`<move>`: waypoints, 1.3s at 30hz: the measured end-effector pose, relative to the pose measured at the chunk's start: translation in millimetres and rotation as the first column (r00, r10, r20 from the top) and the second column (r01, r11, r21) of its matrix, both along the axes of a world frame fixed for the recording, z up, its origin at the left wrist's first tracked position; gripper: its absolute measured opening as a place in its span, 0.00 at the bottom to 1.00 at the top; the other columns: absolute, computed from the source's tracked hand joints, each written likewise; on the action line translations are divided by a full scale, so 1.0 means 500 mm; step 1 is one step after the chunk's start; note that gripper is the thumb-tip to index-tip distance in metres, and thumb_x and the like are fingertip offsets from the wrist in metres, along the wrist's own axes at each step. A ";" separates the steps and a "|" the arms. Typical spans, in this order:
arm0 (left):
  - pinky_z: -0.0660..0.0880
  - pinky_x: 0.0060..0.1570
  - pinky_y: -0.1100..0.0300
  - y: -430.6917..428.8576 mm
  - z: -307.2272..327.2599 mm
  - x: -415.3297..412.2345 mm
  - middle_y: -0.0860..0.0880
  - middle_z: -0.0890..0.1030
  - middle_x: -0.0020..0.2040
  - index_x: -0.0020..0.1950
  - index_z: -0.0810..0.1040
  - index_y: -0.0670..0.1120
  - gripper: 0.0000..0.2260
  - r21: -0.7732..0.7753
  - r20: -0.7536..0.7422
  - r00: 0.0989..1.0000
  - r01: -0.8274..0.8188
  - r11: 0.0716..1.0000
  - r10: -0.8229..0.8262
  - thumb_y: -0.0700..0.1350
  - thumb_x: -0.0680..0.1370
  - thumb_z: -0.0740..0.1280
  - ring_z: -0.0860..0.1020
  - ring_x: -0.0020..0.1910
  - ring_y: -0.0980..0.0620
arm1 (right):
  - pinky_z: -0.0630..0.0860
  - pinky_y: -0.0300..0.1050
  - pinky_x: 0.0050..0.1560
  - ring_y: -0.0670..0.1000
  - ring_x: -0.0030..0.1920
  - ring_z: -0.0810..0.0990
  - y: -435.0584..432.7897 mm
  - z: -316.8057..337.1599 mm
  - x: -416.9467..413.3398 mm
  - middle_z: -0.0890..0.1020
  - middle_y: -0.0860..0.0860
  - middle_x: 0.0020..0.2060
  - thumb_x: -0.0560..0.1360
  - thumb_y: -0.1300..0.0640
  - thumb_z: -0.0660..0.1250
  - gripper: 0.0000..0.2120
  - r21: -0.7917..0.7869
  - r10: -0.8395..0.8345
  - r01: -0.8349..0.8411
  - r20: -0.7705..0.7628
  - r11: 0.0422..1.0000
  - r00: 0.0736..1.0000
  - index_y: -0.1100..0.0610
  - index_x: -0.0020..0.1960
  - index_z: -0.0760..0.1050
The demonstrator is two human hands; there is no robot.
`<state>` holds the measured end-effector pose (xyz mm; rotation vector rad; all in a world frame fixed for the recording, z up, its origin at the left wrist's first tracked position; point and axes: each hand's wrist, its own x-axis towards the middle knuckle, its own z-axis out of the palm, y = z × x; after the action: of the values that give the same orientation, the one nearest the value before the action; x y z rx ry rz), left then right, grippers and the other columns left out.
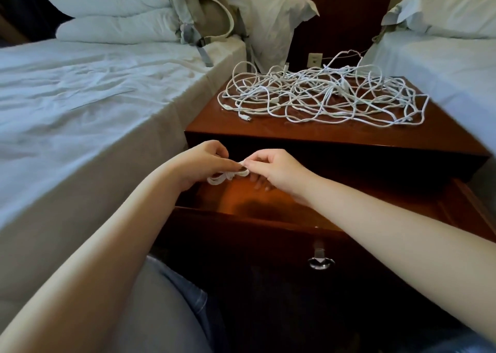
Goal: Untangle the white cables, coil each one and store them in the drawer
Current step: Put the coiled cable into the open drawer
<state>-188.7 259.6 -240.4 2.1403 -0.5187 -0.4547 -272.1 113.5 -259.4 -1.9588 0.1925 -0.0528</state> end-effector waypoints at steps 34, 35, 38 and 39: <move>0.73 0.58 0.50 0.083 -0.021 0.008 0.43 0.81 0.53 0.58 0.78 0.42 0.14 0.237 0.132 0.986 -0.134 0.962 0.105 0.50 0.78 0.63 0.78 0.53 0.46 | 0.72 0.39 0.58 0.48 0.55 0.78 0.106 -0.056 0.005 0.82 0.46 0.49 0.76 0.55 0.67 0.06 -0.251 0.276 -0.338 -0.251 0.907 0.928 0.48 0.49 0.82; 0.73 0.58 0.50 0.083 -0.022 0.008 0.44 0.81 0.52 0.58 0.78 0.42 0.14 0.240 0.135 0.985 -0.134 0.961 0.104 0.51 0.78 0.63 0.78 0.52 0.46 | 0.72 0.40 0.60 0.48 0.56 0.78 0.106 -0.056 0.006 0.83 0.46 0.50 0.77 0.56 0.66 0.07 -0.246 0.291 -0.352 -0.250 0.903 0.923 0.49 0.50 0.82; 0.72 0.54 0.54 0.081 -0.024 0.010 0.44 0.80 0.53 0.59 0.77 0.43 0.14 0.261 0.163 0.982 -0.138 0.955 0.097 0.50 0.79 0.62 0.77 0.52 0.47 | 0.71 0.40 0.59 0.48 0.55 0.78 0.105 -0.055 0.006 0.82 0.48 0.54 0.77 0.55 0.65 0.09 -0.233 0.288 -0.342 -0.236 0.910 0.928 0.51 0.55 0.81; 0.71 0.53 0.55 0.080 -0.025 0.011 0.44 0.79 0.53 0.59 0.77 0.43 0.14 0.274 0.175 0.980 -0.140 0.951 0.094 0.50 0.79 0.62 0.77 0.52 0.47 | 0.71 0.39 0.56 0.47 0.53 0.78 0.104 -0.054 0.006 0.82 0.49 0.54 0.78 0.54 0.65 0.09 -0.222 0.277 -0.328 -0.231 0.918 0.933 0.51 0.56 0.80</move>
<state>-183.4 299.4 -252.7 2.4862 -0.4314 -0.3057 -269.0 165.8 -286.3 -2.2330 0.0050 0.3368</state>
